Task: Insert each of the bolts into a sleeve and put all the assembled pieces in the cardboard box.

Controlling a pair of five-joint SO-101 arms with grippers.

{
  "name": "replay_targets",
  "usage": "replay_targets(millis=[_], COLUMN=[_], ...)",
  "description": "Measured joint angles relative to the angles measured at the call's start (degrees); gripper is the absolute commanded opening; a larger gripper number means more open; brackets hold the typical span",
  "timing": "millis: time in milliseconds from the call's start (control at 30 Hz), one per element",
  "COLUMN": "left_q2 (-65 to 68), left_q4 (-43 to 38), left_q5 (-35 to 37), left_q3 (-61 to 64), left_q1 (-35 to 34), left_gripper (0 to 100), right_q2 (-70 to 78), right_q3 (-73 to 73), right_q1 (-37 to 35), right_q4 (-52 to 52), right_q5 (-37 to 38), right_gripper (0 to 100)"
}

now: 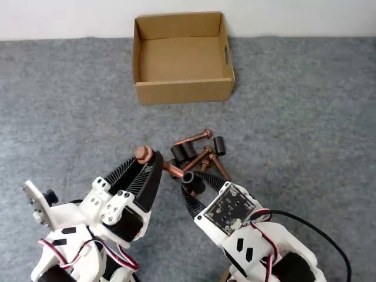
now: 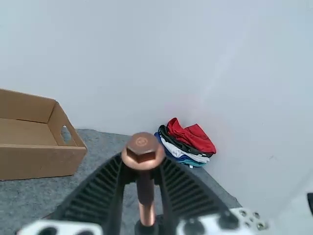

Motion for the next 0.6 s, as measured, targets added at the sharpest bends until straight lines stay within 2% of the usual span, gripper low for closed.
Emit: replay_targets(millis=[200,600], left_q2=[-0.1,-0.3], left_q4=[0.1,-2.4], left_q5=[-0.1,0.2], left_q3=[1.8,4.5], left_q1=[2.7,1.5], left_gripper=[0,0], right_q2=[0.2,0.2], right_q3=[0.1,0.1], right_q1=[0.0,0.0], right_q4=[-1.8,-1.8], right_q5=[2.1,2.8], right_gripper=[0.9,0.9])
